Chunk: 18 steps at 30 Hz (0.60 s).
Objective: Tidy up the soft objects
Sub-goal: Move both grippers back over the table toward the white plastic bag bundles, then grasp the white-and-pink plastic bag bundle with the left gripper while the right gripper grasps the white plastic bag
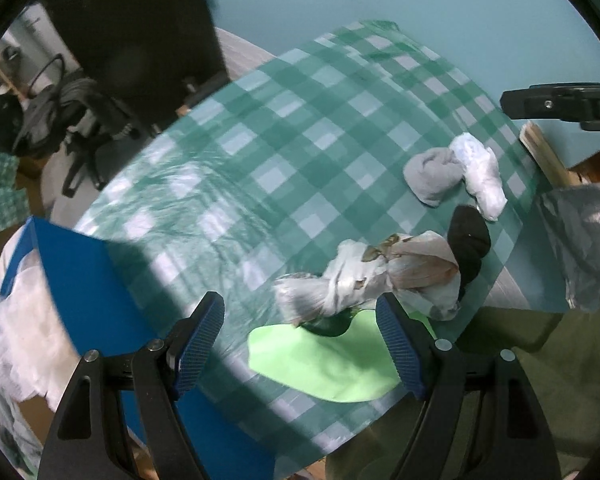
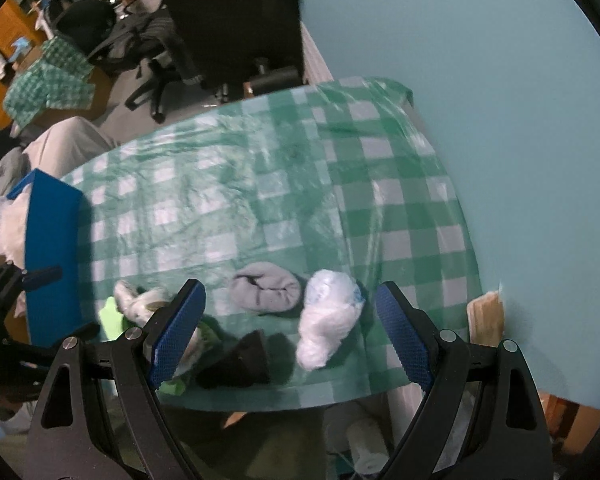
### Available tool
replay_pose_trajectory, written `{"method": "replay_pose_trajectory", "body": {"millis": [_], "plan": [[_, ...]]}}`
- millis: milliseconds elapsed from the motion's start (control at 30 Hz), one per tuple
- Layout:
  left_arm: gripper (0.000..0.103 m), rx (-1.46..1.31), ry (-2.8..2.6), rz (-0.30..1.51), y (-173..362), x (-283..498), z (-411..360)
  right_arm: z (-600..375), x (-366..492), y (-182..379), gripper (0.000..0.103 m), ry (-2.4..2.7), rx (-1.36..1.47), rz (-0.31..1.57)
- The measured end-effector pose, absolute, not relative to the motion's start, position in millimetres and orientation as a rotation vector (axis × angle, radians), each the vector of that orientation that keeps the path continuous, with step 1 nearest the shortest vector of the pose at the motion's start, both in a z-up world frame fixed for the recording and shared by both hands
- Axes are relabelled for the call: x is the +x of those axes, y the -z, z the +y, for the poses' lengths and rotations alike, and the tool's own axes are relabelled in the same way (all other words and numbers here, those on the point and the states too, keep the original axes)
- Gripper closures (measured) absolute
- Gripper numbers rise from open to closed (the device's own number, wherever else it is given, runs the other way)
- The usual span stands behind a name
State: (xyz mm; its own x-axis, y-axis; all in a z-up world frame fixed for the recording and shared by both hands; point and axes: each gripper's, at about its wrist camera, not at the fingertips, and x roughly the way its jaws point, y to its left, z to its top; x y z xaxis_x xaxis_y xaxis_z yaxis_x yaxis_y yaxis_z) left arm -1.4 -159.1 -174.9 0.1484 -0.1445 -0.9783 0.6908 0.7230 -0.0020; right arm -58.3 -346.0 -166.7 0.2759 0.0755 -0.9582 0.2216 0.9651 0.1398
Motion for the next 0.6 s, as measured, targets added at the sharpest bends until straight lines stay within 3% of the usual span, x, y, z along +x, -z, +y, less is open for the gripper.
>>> {"method": "replay_pose_trajectory", "body": {"millis": [600], "plan": [[0.023, 0.701, 0.800, 1.351, 227.9, -20.5, -204.1, -360.9, -87.0, 226.8, 0.015, 0.165, 0.358, 1.389]]}}
